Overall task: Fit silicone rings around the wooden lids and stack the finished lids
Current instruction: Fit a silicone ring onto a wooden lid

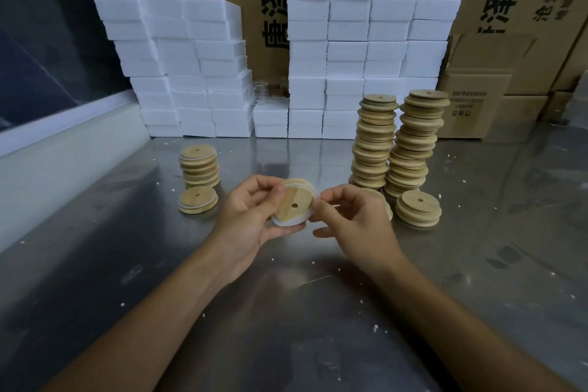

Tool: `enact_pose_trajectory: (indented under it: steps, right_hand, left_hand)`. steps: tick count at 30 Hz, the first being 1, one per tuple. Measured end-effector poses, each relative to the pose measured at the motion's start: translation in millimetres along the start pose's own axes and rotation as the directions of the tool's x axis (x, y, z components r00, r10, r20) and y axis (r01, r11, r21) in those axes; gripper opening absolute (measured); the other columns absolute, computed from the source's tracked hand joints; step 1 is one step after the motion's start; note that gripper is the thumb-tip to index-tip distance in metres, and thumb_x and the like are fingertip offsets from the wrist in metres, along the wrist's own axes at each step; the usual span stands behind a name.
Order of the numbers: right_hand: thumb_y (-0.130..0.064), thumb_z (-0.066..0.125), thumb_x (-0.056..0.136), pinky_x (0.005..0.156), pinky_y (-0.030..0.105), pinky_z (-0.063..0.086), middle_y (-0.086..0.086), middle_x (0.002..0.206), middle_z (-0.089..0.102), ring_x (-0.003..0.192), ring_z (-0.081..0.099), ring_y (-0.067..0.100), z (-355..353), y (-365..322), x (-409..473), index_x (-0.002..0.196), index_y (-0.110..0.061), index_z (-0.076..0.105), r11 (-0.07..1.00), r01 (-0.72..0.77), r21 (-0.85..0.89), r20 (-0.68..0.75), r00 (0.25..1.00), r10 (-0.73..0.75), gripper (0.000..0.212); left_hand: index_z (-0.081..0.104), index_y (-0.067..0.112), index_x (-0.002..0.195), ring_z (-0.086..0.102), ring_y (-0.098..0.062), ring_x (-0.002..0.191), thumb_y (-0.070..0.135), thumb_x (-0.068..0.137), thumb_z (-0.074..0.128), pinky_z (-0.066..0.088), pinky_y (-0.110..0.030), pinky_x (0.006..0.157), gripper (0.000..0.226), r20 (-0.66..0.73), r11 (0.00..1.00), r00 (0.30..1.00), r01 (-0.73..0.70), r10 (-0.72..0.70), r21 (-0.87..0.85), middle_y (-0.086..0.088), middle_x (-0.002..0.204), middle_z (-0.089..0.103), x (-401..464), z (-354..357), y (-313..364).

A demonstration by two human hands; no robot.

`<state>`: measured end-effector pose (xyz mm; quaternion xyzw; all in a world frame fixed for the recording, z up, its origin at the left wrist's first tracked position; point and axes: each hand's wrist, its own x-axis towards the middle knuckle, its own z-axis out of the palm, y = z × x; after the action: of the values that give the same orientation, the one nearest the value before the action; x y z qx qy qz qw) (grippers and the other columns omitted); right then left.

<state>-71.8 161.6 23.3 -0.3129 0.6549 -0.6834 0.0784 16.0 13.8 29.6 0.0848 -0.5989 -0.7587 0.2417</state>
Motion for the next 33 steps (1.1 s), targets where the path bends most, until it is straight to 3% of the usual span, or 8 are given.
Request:
enact_pose_trajectory:
  steps: [2, 4, 7, 11, 15, 24, 28, 33]
  right_hand:
    - [-0.012, 0.068, 0.091, 0.061, 0.031, 0.06, 0.002, 0.082, 0.071, 0.076, 0.069, 0.018, -1.3, 1.9, -0.6, 0.09, -0.007, 0.068, 0.97, 0.116, -0.213, -0.008, 0.993, -0.12, 0.006]
    - [-0.016, 0.067, 0.092, 0.059, 0.022, 0.054, -0.008, 0.083, 0.069, 0.076, 0.066, 0.009, -4.2, 1.9, -0.8, 0.092, -0.012, 0.068, 0.892, 0.241, -0.382, 0.033, 0.968, -0.247, 0.004]
    - [-0.018, 0.065, 0.093, 0.065, 0.02, 0.055, -0.007, 0.091, 0.069, 0.082, 0.066, 0.007, -5.4, 0.1, -1.5, 0.096, -0.014, 0.067, 0.817, 0.358, -0.452, 0.103, 0.93, -0.352, 0.006]
    - [-0.015, 0.068, 0.093, 0.074, 0.024, 0.057, -0.006, 0.089, 0.069, 0.084, 0.067, 0.008, -4.8, -2.7, -1.1, 0.094, -0.01, 0.068, 0.8, 0.412, -0.436, 0.129, 0.908, -0.398, 0.005]
    - [-0.01, 0.07, 0.09, 0.075, 0.016, 0.056, -0.013, 0.084, 0.068, 0.083, 0.067, 0.005, -7.8, -4.6, 0.8, 0.09, -0.015, 0.07, 0.809, 0.418, -0.413, 0.161, 0.908, -0.387, 0.004]
    - [-0.009, 0.072, 0.088, 0.07, 0.015, 0.055, -0.012, 0.085, 0.072, 0.08, 0.07, 0.004, -11.4, -1.7, 4.9, 0.091, -0.01, 0.075, 0.86, 0.372, -0.348, 0.113, 0.928, -0.356, 0.004]
    - [-0.012, 0.075, 0.087, 0.071, 0.02, 0.058, -0.007, 0.082, 0.073, 0.079, 0.071, 0.006, -10.7, 1.6, 3.1, 0.089, -0.009, 0.074, 0.903, 0.321, -0.286, 0.119, 0.947, -0.299, 0.004]
    - [-0.012, 0.073, 0.088, 0.064, 0.024, 0.059, -0.004, 0.076, 0.074, 0.07, 0.071, 0.007, -4.8, 5.8, 0.3, 0.088, -0.009, 0.074, 0.937, 0.263, -0.23, 0.035, 0.964, -0.262, 0.003]
  left_hand:
    - [0.065, 0.013, 0.095, 0.072, -0.022, 0.089, 0.018, 0.079, 0.072, 0.059, -0.038, 0.07, 0.019, 0.003, 0.967, 0.994, -0.104, 0.106, 0.233, -0.006, 0.094, 0.074, 0.5, -3.2, 0.0]
    - [0.069, 0.023, 0.093, 0.071, -0.011, 0.08, 0.009, 0.078, 0.078, 0.056, -0.024, 0.069, 0.023, 0.06, 0.838, 0.971, -0.231, 0.232, 0.495, 0.004, 0.085, 0.075, 1.5, -6.0, 0.2]
    - [0.069, 0.038, 0.09, 0.069, -0.013, 0.081, 0.011, 0.076, 0.081, 0.057, -0.027, 0.071, 0.033, 0.156, 0.698, 0.939, -0.332, 0.305, 0.634, 0.013, 0.086, 0.073, 0.9, -4.2, 1.4]
    - [0.07, 0.038, 0.084, 0.069, -0.02, 0.078, 0.011, 0.077, 0.08, 0.059, -0.041, 0.072, 0.03, 0.118, 0.729, 0.941, -0.321, 0.316, 0.605, 0.01, 0.084, 0.074, 1.1, -4.6, 4.5]
    - [0.072, 0.031, 0.083, 0.07, -0.029, 0.081, 0.003, 0.075, 0.08, 0.057, -0.048, 0.079, 0.031, 0.115, 0.753, 0.951, -0.297, 0.286, 0.587, 0.002, 0.084, 0.075, 1.2, -7.9, 9.9]
    - [0.073, 0.017, 0.09, 0.072, -0.026, 0.083, 0.001, 0.076, 0.077, 0.059, -0.036, 0.079, 0.022, 0.13, 0.813, 0.958, -0.286, 0.257, 0.507, -0.004, 0.088, 0.076, -1.1, -8.4, 15.4]
    - [0.072, 0.018, 0.088, 0.072, -0.016, 0.079, 0.009, 0.072, 0.077, 0.059, -0.027, 0.071, 0.019, 0.058, 0.91, 0.977, -0.212, 0.205, 0.358, -0.002, 0.086, 0.076, -4.3, -5.1, 16.0]
    - [0.066, 0.013, 0.084, 0.072, -0.023, 0.082, 0.021, 0.062, 0.079, 0.06, -0.033, 0.072, 0.027, -0.004, 0.941, 0.984, -0.171, 0.18, 0.293, -0.008, 0.091, 0.075, -5.2, -2.5, 15.7]
